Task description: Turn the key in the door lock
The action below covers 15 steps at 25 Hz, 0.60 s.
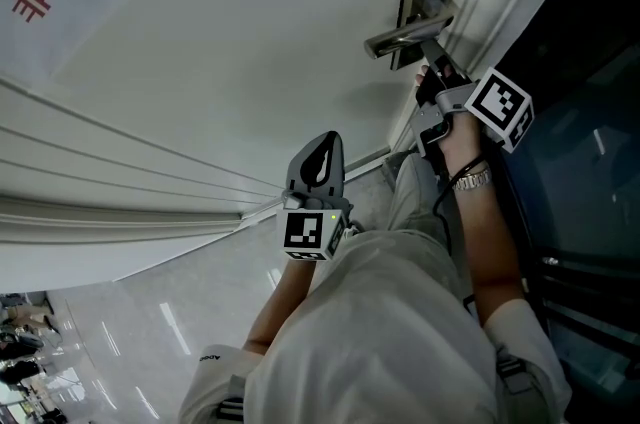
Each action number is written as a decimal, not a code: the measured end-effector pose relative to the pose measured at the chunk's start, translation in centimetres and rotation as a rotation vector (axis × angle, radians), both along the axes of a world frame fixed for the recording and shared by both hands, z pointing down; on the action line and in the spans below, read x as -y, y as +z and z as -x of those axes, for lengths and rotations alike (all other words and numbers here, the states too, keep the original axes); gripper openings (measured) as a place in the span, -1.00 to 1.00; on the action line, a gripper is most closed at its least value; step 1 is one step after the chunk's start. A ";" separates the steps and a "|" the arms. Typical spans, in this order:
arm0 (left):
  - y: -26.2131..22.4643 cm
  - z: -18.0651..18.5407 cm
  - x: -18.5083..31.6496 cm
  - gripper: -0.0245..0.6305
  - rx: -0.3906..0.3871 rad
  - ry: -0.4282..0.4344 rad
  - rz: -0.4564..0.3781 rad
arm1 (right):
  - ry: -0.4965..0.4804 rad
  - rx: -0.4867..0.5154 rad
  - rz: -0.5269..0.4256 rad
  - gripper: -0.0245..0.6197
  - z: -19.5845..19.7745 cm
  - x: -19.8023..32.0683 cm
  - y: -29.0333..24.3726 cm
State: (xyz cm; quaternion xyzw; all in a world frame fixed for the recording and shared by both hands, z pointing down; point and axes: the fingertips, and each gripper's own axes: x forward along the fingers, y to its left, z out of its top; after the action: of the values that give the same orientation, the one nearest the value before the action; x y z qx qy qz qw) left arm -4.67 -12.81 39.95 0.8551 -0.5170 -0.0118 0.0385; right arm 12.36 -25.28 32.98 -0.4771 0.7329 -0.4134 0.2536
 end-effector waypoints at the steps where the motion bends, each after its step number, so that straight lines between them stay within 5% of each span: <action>1: 0.0 0.0 0.0 -0.90 -0.001 -0.001 0.001 | 0.002 0.012 0.002 -0.89 0.0 0.0 0.0; 15: -0.2 0.5 -0.2 -0.90 -0.008 -0.008 -0.011 | 0.033 0.211 0.056 -0.87 -0.2 0.0 0.3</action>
State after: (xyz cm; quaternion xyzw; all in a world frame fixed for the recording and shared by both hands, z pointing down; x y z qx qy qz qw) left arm -5.13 -12.61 39.73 0.8530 -0.5204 -0.0182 0.0357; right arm 12.60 -25.26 33.27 -0.4496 0.6824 -0.4774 0.3227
